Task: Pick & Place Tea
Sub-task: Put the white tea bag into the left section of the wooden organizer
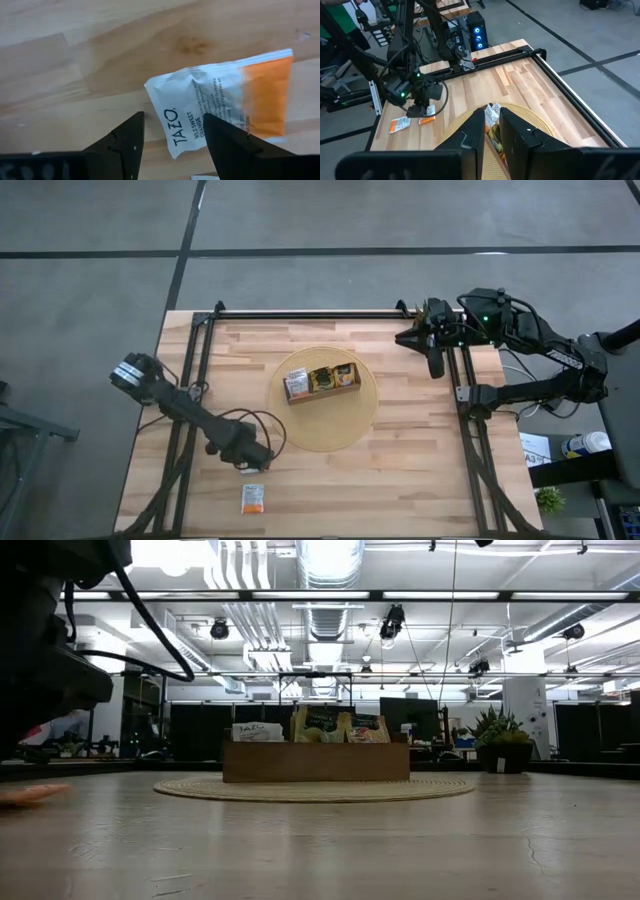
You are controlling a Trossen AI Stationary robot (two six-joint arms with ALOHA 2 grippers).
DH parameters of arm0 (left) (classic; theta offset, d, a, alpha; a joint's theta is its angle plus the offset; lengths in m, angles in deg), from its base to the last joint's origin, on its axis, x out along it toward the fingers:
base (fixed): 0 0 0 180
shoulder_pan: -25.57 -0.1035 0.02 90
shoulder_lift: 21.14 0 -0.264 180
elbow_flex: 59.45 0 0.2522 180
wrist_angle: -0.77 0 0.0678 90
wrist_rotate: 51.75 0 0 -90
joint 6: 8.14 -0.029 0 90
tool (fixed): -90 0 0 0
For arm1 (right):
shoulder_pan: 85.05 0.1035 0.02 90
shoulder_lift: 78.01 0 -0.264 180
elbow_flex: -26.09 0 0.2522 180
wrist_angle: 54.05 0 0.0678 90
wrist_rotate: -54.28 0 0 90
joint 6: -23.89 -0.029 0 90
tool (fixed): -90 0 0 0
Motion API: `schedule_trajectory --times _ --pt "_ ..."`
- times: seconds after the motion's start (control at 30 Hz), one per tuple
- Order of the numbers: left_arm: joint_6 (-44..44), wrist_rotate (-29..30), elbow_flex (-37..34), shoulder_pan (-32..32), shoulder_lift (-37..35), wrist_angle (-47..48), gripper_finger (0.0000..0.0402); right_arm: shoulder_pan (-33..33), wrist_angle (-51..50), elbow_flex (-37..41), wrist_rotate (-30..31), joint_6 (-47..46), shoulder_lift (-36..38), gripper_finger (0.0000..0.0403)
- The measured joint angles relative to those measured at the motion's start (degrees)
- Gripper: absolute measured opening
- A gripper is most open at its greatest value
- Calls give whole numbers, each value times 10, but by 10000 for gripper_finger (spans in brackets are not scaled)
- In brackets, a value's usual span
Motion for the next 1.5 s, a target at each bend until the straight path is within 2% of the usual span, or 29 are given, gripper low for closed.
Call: schedule_trajectory --times 0.2,0.3,0.37,0.53,0.57,0.77,0.9,1.03,1.2,1.33,1.5 --pt "2 17 0 1 0 -5 197 0 0 0 0 0 0 57" --pt "3 20 -1 1 0 -8 180 0 0 0 0 0 0 57" --pt "3 21 -4 1 0 -13 151 0 1 0 0 0 0 57" --pt "-1 34 -4 1 0 -13 29 0 1 0 0 0 0 57" --pt "-3 38 -4 1 0 -13 16 0 1 0 0 0 0 57" --pt "-20 41 -3 1 -5 -4 3 0 2 0 -1 0 0 57" --pt "-23 60 12 -4 -33 45 2 0 2 0 -1 0 0 57" --pt "-52 110 36 -24 -77 130 1 0 2 0 -1 0 0 57" --pt "-167 202 73 -78 -135 162 1 0 5 0 -2 -2 0 57" --pt "-321 256 120 -137 -162 155 1 0 19 0 -2 -4 -1 57" --pt "-543 283 196 -210 -159 130 0 0 44 0 -3 -21 -10 57"
